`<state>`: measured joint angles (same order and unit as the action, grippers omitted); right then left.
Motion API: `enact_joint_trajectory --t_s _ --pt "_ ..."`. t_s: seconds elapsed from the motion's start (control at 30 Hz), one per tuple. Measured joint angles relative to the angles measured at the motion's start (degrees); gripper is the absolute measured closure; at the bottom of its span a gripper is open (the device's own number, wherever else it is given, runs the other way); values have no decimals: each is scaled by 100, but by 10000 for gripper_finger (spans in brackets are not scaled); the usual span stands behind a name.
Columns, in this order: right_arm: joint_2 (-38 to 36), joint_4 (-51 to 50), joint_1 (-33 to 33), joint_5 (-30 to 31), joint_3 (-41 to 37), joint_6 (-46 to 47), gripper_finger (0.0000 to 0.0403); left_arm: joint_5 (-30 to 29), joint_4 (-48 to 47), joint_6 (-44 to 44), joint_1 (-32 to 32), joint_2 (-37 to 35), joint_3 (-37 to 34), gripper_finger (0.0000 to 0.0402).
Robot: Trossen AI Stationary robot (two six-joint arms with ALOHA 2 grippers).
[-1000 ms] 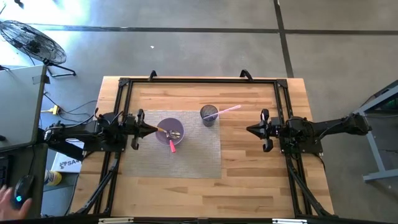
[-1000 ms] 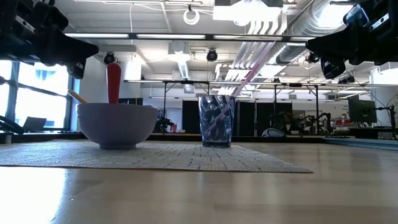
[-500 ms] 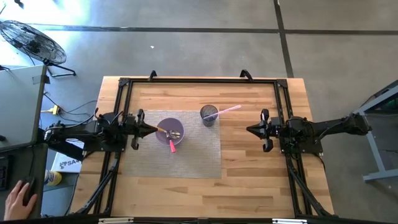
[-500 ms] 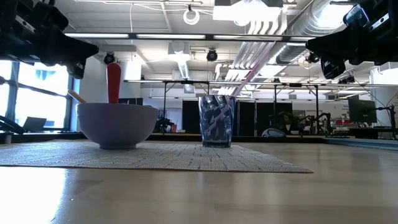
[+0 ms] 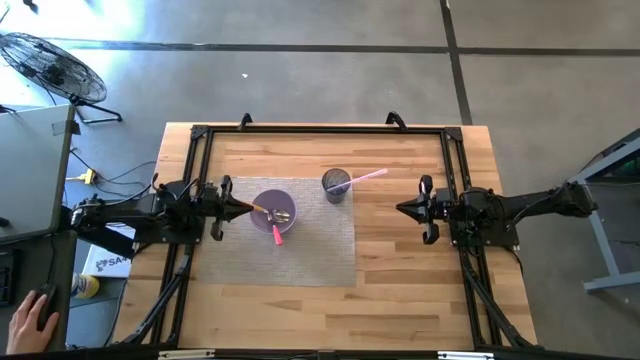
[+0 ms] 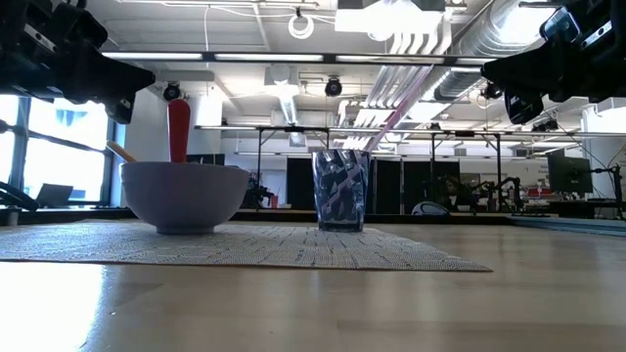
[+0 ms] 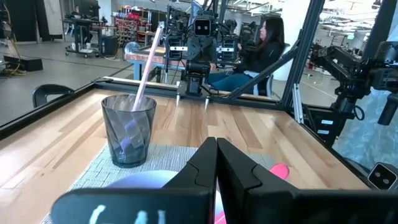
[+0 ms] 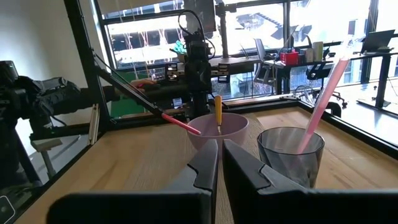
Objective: Pick & Place Utensil
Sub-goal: Return to Home Position
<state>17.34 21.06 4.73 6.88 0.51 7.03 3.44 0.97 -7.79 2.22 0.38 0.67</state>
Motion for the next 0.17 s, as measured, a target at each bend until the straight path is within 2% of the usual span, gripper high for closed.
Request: enact_joint_trajectory --t_s 0.17 --pt "0 0 0 1 0 0 386 0 0 0 0 0 0 400"
